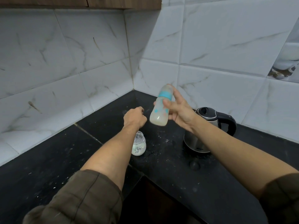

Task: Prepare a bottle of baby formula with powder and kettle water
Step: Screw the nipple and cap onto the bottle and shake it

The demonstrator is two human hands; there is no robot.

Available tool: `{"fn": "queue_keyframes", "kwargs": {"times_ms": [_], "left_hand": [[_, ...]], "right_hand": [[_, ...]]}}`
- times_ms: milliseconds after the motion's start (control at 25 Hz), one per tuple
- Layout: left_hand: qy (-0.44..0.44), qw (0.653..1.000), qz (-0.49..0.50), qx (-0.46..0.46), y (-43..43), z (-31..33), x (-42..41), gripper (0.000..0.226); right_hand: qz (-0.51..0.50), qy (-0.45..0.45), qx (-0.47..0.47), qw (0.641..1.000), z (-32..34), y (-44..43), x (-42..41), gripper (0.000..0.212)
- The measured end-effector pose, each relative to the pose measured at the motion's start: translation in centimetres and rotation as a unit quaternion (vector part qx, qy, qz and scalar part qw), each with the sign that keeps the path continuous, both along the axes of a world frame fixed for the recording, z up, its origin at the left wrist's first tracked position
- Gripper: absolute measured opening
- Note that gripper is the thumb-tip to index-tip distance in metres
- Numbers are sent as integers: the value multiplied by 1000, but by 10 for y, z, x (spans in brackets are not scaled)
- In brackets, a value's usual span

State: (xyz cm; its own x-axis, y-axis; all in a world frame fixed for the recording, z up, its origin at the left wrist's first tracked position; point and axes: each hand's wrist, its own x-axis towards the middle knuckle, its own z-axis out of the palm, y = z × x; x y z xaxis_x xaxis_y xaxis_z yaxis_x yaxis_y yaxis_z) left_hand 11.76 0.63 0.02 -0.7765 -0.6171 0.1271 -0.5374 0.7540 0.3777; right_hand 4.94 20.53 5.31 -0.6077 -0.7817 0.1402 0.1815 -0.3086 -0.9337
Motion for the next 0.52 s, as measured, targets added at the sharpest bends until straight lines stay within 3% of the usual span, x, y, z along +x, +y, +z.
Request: {"fn": "queue_keyframes", "kwargs": {"times_ms": [80,240,400,440,520], "left_hand": [[-3,1000,-3,-5,0,2,0,42],[-3,1000,-3,-10,-1,4,2,46],[-8,1000,-4,-13,0,3,1,35],[-8,1000,-5,-13,1,4,1,34],[-3,1000,-8,-10,0,5,1,39]], "right_hand": [[34,34,6,999,-1,3,2,75],[-63,-44,-69,995,6,-1,-2,76],[100,82,45,991,6,6,8,79],[112,91,48,988,6,6,9,77],[48,23,-12,999,11,3,10,68]]}}
